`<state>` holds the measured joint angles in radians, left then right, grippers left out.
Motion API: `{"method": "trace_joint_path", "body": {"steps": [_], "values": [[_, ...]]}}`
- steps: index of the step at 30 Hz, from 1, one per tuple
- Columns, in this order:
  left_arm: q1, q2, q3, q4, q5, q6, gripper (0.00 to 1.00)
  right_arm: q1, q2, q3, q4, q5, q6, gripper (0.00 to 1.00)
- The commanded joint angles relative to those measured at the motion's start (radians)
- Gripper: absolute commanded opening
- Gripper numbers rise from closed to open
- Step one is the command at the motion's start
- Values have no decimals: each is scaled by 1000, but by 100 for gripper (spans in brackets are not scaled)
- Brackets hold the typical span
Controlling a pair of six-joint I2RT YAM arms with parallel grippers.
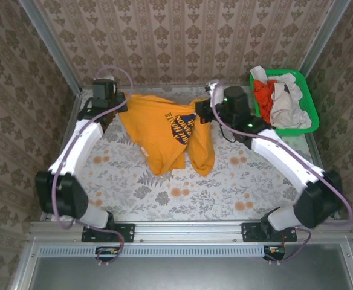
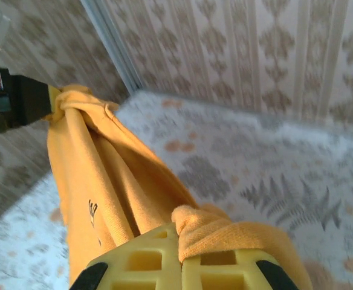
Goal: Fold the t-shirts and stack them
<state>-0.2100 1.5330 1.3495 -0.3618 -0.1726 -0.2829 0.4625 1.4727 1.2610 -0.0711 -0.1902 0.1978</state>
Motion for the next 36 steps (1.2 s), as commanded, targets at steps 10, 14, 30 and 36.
{"method": "trace_joint_path", "body": {"steps": [10, 14, 30, 36], "values": [[89, 422, 427, 5, -26, -39, 30, -90, 313, 269, -35, 101, -28, 77], [77, 406, 441, -22, -26, -56, 100, -88, 224, 136, -1, 98, -9, 83], [-322, -183, -427, -4, -178, -500, 100, -57, -8, -406, -17, 62, 209, 82], [-443, -298, -603, -10, -199, -742, 99, 4, 52, -460, -1, 49, 253, 77]]}}
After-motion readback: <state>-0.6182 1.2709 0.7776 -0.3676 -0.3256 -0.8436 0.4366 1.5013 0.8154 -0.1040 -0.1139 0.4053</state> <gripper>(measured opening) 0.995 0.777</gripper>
